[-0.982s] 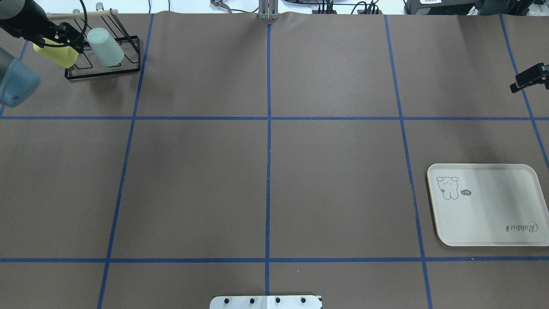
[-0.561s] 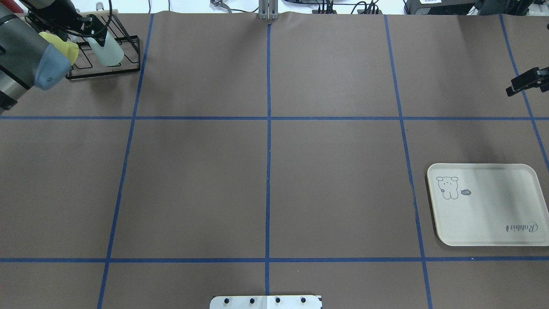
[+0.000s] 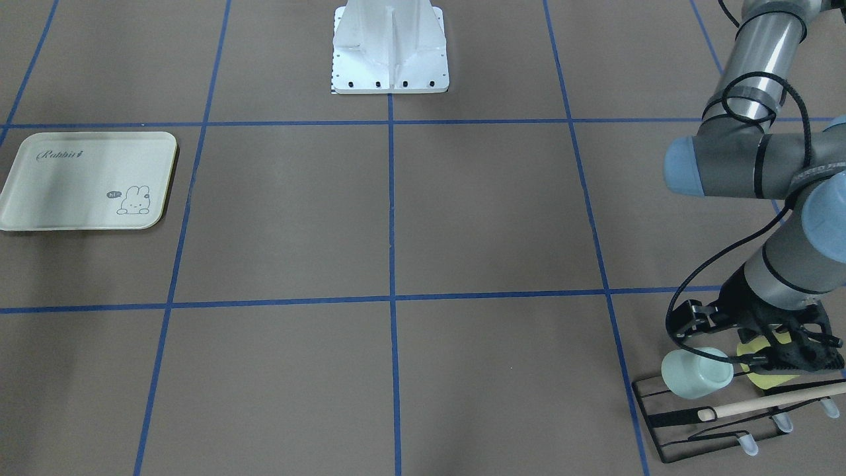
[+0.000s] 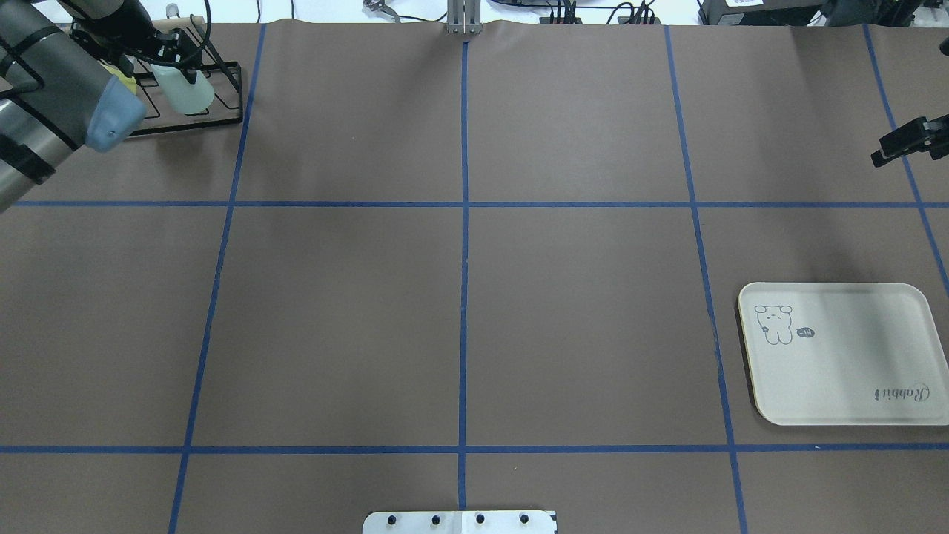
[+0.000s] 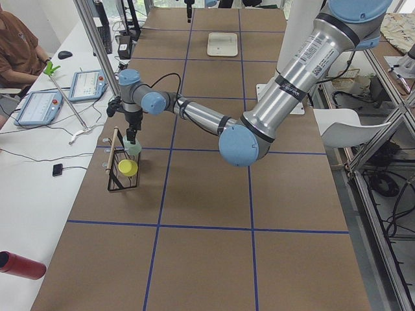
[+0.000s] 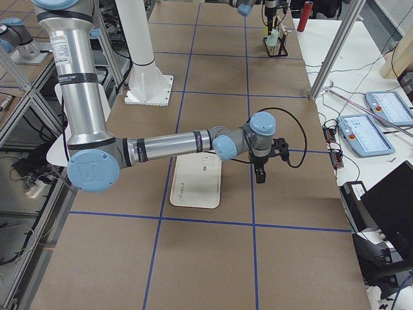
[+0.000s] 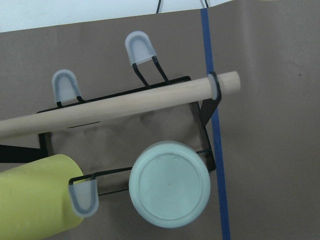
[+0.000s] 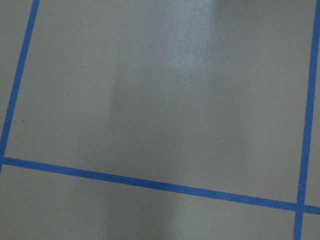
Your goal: Left arm grabs green cup and hands to right arm on tray
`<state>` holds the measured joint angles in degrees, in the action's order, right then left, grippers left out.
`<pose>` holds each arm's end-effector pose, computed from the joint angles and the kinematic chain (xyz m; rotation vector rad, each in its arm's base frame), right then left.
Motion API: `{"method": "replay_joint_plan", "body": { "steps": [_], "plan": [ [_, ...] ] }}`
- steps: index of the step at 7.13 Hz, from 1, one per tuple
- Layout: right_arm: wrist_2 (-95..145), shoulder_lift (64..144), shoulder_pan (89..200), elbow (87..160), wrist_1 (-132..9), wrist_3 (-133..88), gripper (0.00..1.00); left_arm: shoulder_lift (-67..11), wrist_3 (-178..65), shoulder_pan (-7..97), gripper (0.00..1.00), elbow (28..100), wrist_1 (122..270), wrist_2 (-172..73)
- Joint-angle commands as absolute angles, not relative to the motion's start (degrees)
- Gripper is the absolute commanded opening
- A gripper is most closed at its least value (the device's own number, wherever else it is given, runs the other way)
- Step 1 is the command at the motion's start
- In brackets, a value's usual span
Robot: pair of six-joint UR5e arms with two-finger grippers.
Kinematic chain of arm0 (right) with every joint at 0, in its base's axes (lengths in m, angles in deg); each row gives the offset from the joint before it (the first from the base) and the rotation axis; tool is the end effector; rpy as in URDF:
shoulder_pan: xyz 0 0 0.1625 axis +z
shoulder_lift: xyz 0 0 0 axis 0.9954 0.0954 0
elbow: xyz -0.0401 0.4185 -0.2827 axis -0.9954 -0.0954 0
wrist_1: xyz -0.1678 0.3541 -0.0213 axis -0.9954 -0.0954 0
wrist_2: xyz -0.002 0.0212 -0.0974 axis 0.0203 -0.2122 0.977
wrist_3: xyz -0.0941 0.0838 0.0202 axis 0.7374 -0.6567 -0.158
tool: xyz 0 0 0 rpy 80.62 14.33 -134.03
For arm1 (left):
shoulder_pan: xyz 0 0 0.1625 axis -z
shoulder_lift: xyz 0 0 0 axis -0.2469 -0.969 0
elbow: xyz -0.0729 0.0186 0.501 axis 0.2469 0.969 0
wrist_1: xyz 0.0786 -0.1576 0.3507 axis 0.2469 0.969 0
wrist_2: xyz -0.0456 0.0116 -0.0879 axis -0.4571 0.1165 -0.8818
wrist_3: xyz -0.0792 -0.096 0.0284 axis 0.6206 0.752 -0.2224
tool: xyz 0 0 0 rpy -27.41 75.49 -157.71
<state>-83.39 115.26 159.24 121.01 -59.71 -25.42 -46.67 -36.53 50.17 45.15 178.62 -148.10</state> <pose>-0.1031 -0.5634 0.6530 0.1678 -0.7939 -0.0838 0.2822 -0.7519 0.4842 0.1626 0.6874 -0.0279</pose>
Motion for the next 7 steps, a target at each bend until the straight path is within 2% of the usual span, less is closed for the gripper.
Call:
{"method": "replay_joint_plan", "body": {
  "steps": [1, 7],
  "plan": [
    [-83.4, 115.2, 159.2, 121.0, -59.7, -25.4, 0.99, -48.4, -35.1, 50.1, 0.98, 41.9, 178.6, -148.2],
    [-83.3, 115.1, 159.0, 120.0, -59.7, -25.3, 0.99, -50.8, -34.7, 50.1, 0.97, 37.5, 179.4, -148.3]
  ]
}}
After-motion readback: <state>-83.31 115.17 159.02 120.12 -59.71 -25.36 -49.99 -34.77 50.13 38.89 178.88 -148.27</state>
